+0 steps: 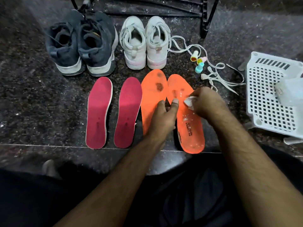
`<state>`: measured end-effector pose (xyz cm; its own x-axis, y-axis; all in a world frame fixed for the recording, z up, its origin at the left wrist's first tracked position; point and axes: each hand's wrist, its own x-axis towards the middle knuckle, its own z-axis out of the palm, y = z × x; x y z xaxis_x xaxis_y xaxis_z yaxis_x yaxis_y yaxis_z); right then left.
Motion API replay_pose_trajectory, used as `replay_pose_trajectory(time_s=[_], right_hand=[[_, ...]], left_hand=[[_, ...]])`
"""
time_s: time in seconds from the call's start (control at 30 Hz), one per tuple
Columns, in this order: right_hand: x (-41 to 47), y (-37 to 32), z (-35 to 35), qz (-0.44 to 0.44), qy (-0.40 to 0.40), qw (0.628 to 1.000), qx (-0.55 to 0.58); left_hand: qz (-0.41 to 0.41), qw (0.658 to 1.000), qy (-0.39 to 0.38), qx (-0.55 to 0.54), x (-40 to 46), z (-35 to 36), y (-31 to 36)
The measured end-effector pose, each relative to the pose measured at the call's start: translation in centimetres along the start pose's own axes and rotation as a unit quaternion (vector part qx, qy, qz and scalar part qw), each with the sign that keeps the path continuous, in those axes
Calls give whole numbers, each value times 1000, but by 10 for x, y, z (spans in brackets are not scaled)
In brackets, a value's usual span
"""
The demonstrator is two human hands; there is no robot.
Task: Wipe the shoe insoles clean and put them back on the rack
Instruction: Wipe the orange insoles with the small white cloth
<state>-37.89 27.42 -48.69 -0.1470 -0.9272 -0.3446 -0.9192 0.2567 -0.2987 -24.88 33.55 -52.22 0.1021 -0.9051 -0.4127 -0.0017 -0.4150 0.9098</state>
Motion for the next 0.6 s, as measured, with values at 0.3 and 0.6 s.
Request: replay_pose_trajectory(time_s=[0.3,0.6], right_hand=[[-17,2,-26,-44,-112,992,-20],[-27,-6,-31,-72,-111,991,-3]], left_hand=[[-11,1000,6,-12,4,-2,-5],[-115,985,-4,-132,-2,-8,9]])
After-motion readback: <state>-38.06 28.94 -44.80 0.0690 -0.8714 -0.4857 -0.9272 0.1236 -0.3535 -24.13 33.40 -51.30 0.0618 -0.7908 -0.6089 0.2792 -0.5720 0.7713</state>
